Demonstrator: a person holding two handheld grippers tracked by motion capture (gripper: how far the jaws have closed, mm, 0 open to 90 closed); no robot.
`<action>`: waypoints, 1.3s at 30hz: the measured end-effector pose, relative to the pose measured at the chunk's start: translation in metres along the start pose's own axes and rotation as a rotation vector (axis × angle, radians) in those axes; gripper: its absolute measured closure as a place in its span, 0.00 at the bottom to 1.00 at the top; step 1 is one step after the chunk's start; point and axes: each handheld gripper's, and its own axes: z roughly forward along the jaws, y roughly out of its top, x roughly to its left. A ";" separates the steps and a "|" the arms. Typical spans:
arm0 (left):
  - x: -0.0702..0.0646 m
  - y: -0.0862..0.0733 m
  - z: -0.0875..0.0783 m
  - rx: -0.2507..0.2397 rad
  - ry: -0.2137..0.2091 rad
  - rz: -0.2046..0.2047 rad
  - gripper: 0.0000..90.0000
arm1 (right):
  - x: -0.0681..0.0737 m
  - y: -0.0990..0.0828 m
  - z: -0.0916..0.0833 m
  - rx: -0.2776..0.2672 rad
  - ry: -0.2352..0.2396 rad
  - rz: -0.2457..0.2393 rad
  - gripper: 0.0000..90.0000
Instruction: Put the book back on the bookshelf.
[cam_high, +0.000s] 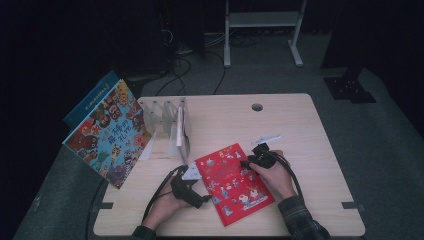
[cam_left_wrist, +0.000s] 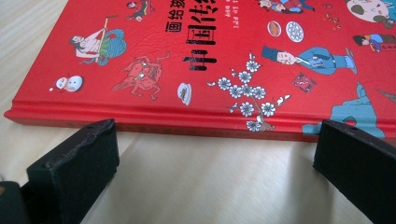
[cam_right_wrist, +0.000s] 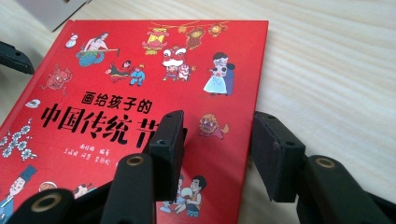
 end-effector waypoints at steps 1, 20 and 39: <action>0.001 0.001 0.001 -0.004 0.006 -0.008 0.00 | -0.003 0.001 0.000 -0.002 0.002 0.004 0.60; -0.018 0.002 0.001 0.003 -0.028 0.030 0.00 | -0.016 0.015 -0.023 0.267 0.079 0.063 0.76; -0.018 0.002 0.002 0.005 -0.032 0.036 0.00 | -0.029 0.021 -0.009 0.378 0.161 0.144 0.74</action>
